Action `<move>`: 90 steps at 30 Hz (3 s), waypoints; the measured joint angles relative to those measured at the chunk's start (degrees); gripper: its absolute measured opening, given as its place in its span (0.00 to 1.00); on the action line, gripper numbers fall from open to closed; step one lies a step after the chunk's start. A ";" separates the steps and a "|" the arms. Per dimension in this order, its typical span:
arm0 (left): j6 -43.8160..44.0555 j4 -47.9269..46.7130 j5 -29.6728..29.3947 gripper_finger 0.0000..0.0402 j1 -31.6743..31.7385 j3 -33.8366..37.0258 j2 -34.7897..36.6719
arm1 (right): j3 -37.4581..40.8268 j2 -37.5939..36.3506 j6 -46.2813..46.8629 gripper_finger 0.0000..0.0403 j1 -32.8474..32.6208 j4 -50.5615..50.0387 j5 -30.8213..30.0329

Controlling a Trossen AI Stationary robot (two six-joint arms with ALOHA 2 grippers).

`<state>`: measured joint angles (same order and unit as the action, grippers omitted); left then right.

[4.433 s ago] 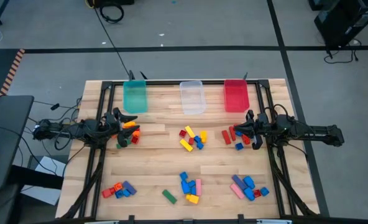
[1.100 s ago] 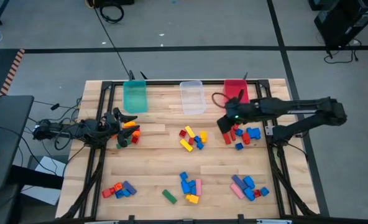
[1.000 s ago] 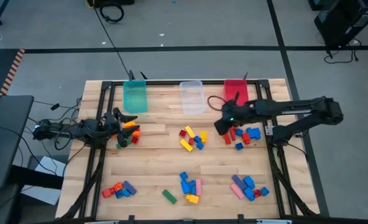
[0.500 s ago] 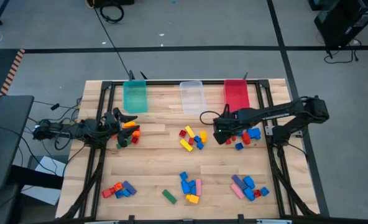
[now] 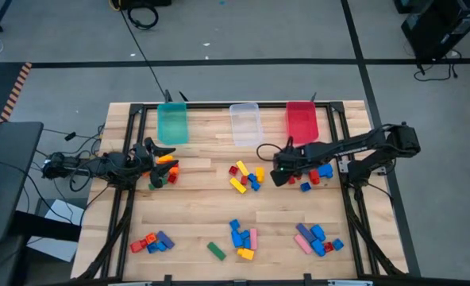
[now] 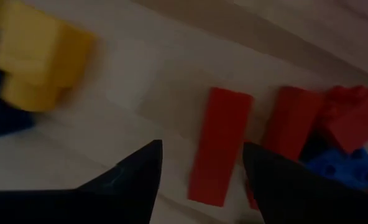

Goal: Sort blocks by size
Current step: Put the red block into the red bin

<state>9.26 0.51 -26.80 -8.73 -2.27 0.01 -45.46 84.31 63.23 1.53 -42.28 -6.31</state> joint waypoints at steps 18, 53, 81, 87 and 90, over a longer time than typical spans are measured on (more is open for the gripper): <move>0.00 0.00 0.01 0.61 -0.01 -0.02 0.00 | 8.25 -0.26 -0.05 0.50 -0.17 11.16 1.44; 0.00 0.00 0.01 0.61 0.00 0.00 0.00 | -8.03 -11.69 -12.67 0.33 5.96 2.42 -4.40; 0.00 0.00 0.00 0.61 -0.01 -0.01 0.00 | -12.19 4.06 -32.40 0.37 48.97 -0.91 6.36; 0.00 0.00 0.02 0.61 0.00 -0.02 0.00 | -12.19 3.84 -32.43 0.40 48.93 -0.73 5.83; 0.00 0.00 0.01 0.61 -0.02 0.00 0.00 | -12.19 2.66 -32.45 0.41 48.93 -0.91 5.68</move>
<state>9.26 0.51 -26.80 -8.75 -2.26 0.01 -57.65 86.97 30.78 50.46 -43.19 -0.63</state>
